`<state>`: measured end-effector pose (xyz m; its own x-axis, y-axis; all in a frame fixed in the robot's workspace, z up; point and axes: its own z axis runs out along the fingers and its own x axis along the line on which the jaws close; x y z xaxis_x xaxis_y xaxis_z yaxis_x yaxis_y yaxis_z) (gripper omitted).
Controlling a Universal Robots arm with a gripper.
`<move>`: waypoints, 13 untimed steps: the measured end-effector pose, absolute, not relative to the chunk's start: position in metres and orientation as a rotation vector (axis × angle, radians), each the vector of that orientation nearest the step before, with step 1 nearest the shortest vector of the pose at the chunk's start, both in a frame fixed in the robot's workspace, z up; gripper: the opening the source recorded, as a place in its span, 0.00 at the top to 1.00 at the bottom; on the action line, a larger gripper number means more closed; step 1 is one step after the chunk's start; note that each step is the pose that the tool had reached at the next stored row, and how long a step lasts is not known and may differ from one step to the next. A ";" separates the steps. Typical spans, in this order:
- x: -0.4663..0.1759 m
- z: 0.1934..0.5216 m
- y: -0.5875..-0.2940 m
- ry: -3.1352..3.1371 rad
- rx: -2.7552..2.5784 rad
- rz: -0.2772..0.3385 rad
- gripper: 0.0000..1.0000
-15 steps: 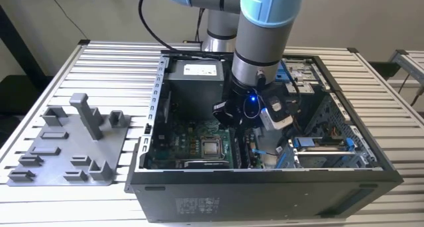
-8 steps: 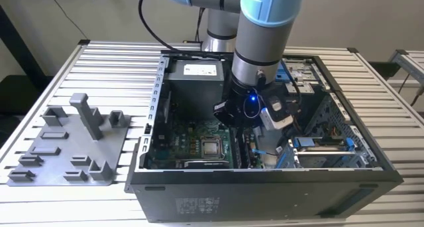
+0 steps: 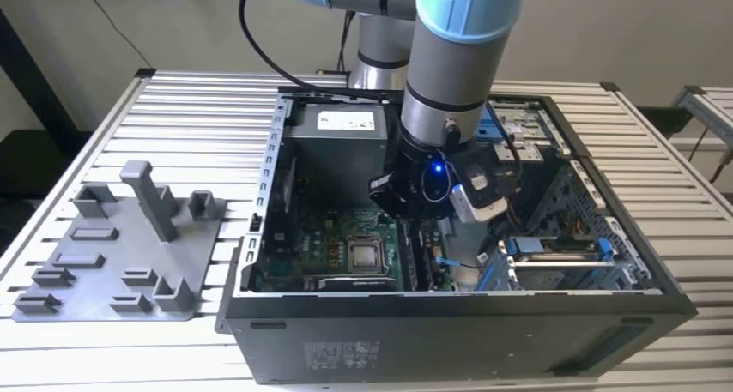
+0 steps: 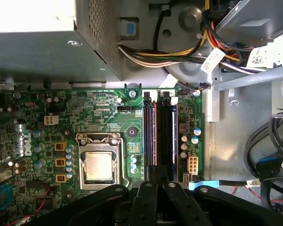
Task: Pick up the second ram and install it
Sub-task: 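Press down the second ram until it locks into place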
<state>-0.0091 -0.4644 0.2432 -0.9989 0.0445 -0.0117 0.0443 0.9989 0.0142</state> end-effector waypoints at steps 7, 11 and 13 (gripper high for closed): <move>-0.009 0.244 -0.464 3.129 0.068 0.022 0.89; -0.009 0.244 -0.464 3.130 -0.019 0.022 0.89; -0.009 0.244 -0.464 3.129 -0.075 0.023 0.89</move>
